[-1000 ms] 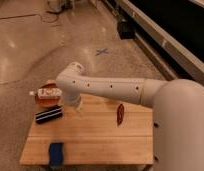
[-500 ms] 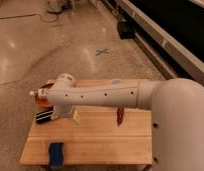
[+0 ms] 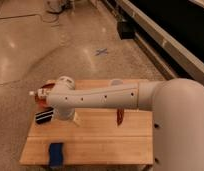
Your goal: Wipe the white sponge on the table
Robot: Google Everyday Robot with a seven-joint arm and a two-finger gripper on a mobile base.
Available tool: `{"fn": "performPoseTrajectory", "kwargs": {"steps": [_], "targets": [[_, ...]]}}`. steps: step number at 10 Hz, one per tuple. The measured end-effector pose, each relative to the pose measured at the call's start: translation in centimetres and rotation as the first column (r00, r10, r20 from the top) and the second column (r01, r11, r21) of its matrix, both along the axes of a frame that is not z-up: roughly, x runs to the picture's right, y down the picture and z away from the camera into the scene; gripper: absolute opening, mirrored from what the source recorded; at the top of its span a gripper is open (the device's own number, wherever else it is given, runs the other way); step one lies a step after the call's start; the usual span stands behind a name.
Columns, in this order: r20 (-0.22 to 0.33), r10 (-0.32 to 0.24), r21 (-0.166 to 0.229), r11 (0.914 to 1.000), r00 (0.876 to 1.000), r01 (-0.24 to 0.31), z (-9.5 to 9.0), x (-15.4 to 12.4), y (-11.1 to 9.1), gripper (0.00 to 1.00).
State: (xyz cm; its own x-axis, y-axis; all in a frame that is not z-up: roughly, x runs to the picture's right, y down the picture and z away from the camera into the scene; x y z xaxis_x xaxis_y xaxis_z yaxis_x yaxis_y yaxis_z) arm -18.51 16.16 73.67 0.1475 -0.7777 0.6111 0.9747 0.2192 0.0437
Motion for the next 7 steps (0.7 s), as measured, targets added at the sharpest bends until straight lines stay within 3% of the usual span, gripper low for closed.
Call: {"fn": "performPoseTrajectory", "kwargs": {"steps": [2,7], "targets": [[0.005,-0.010,-0.003,0.9999,1.000,0.010,-0.1,-0.4,0.3,0.80],[0.085,-0.105,-0.013,0.9943,0.991,0.106,-1.7,-6.1,5.3,0.80]]}}
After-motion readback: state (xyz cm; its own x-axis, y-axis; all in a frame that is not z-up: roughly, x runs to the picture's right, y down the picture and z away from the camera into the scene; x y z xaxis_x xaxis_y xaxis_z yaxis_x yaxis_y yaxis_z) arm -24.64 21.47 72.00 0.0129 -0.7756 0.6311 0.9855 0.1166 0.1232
